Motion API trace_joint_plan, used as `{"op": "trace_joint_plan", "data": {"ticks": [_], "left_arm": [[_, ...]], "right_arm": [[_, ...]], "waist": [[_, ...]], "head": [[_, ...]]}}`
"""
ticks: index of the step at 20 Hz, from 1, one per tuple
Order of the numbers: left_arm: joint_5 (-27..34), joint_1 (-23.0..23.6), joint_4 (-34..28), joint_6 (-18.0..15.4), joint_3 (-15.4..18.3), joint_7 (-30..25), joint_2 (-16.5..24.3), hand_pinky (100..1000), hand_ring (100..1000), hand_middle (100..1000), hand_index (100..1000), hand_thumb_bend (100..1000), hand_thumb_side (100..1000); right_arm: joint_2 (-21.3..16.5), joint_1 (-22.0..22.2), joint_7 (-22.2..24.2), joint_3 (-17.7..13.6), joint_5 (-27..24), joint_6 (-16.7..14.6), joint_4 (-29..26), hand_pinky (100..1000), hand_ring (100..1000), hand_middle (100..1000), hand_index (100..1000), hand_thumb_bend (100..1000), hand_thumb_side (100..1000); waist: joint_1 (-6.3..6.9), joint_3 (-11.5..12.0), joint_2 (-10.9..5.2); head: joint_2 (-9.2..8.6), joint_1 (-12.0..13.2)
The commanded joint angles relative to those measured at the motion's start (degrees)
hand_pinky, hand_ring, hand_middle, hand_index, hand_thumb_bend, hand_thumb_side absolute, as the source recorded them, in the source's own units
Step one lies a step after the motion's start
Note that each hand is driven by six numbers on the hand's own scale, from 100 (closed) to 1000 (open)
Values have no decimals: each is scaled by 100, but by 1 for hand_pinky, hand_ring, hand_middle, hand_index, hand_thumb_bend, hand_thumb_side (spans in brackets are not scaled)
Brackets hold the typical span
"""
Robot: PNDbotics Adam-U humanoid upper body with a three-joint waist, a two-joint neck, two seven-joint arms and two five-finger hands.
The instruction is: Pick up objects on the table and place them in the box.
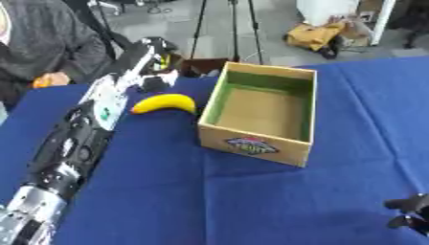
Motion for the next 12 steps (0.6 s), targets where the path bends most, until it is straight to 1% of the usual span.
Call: {"op": "trace_joint_plan", "data": {"ticks": [1, 3, 4, 6, 10, 12], "left_arm": [[-663, -259, 437, -153, 68, 80, 174, 809, 744, 730, 833, 165, 239], [-897, -312, 621, -186, 125, 127, 184, 809, 744, 730, 833, 165, 239], [-997, -315, 714, -169, 146, 125, 216, 810, 747, 735, 837, 189, 195], [-1175, -318, 886, -96, 189, 99, 270, 809, 746, 736, 840, 194, 170], [-1360, -286, 1106, 21, 241, 38, 300, 809, 746, 738, 841, 188, 179], [-1383, -272, 1175, 39, 249, -14, 305, 810, 748, 741, 844, 208, 159]], "right_arm": [[-98, -35, 47, 22, 32, -7, -78, 523, 689, 473, 528, 100, 925], [-101, -40, 55, 27, 42, -5, -76, 523, 689, 473, 528, 100, 925], [-106, -42, 57, 25, 55, -10, -82, 524, 690, 474, 528, 100, 926], [-116, -47, 59, 20, 53, -27, -97, 524, 690, 474, 528, 100, 925], [-123, -62, 70, 21, 39, -38, -119, 524, 691, 474, 528, 100, 924], [-122, -66, 75, 20, 36, -39, -123, 524, 691, 474, 528, 100, 925]], "waist": [[-9, -51, -95], [-1, -84, -88], [8, -119, -77], [20, -170, -60], [28, -190, -36], [29, -187, -28]], "head": [[-71, 45], [-80, 52], [-92, 57], [-113, 64], [-135, 57], [-135, 51]]}}
